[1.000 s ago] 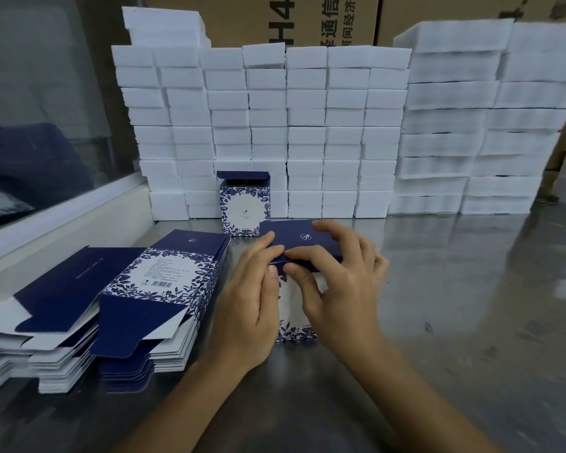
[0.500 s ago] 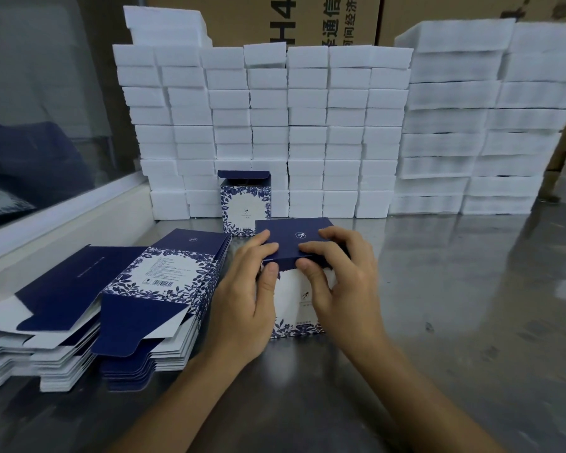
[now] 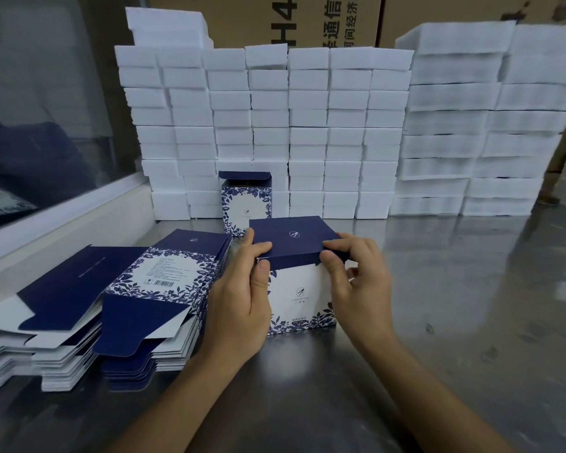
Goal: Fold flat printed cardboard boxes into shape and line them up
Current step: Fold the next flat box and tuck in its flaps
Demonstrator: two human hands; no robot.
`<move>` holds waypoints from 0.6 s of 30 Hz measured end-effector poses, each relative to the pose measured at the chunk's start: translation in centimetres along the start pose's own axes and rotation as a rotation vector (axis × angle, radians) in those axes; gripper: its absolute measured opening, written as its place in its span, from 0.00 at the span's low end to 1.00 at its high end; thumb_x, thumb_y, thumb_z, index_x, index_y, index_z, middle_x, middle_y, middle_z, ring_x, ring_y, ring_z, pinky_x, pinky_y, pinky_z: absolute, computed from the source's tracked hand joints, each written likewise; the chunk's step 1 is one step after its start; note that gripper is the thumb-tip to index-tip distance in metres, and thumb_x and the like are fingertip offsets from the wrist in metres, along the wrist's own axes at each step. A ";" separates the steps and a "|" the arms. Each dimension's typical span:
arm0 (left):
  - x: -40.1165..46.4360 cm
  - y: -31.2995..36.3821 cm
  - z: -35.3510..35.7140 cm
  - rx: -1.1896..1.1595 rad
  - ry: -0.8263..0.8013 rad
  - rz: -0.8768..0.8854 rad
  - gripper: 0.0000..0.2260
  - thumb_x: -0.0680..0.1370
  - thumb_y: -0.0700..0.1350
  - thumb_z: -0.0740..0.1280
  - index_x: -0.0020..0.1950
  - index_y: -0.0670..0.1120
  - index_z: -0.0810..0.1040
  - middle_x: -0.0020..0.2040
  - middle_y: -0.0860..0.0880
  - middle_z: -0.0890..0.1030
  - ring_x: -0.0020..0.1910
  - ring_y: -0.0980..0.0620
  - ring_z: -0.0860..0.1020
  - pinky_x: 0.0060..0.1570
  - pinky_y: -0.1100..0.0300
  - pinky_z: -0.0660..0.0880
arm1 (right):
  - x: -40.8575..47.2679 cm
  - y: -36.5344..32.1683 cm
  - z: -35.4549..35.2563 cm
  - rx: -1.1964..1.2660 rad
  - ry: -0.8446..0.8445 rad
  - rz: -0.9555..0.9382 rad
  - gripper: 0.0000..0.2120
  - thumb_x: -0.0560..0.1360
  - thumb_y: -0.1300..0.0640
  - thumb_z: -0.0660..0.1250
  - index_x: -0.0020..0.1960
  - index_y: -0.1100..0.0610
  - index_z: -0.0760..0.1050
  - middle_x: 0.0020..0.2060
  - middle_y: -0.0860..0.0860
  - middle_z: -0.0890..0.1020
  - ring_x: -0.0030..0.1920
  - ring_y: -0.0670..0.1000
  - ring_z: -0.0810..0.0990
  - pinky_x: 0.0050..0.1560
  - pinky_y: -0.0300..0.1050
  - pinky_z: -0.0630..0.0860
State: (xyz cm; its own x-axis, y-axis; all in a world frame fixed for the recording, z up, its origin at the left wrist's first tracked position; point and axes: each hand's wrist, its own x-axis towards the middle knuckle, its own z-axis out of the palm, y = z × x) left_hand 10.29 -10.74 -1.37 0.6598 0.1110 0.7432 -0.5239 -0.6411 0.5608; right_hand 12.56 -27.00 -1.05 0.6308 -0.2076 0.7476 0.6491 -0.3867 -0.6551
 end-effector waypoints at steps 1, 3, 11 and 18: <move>0.0 0.0 0.0 0.003 -0.003 0.002 0.11 0.83 0.48 0.57 0.62 0.50 0.75 0.74 0.51 0.69 0.44 0.42 0.77 0.37 0.76 0.65 | 0.0 0.0 0.0 0.000 0.003 0.002 0.08 0.77 0.62 0.71 0.49 0.48 0.79 0.52 0.49 0.78 0.49 0.38 0.77 0.41 0.25 0.69; 0.0 0.0 0.0 0.007 -0.009 -0.002 0.12 0.82 0.49 0.56 0.62 0.51 0.75 0.74 0.53 0.69 0.44 0.44 0.76 0.35 0.75 0.64 | -0.1 0.2 -0.1 -0.001 0.019 -0.003 0.06 0.78 0.61 0.69 0.51 0.51 0.81 0.52 0.48 0.80 0.50 0.37 0.77 0.40 0.26 0.70; -0.1 -0.2 0.0 0.020 0.009 -0.016 0.14 0.84 0.50 0.54 0.64 0.50 0.74 0.75 0.54 0.68 0.47 0.33 0.79 0.35 0.62 0.71 | -0.4 0.6 0.0 0.050 0.058 0.108 0.07 0.81 0.57 0.66 0.57 0.48 0.78 0.45 0.37 0.84 0.42 0.39 0.82 0.38 0.39 0.77; -0.2 -0.4 -0.1 0.012 0.033 -0.053 0.18 0.82 0.53 0.51 0.66 0.50 0.74 0.74 0.54 0.69 0.47 0.36 0.80 0.35 0.68 0.66 | -0.4 0.0 0.0 0.066 0.009 0.074 0.09 0.79 0.58 0.68 0.53 0.44 0.77 0.46 0.32 0.83 0.47 0.39 0.83 0.41 0.29 0.75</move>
State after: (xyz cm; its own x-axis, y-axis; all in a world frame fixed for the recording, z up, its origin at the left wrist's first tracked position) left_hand 10.36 -10.42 -1.71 0.6684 0.1699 0.7241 -0.4819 -0.6427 0.5956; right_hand 12.30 -26.89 -1.38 0.6744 -0.2411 0.6979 0.6280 -0.3099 -0.7139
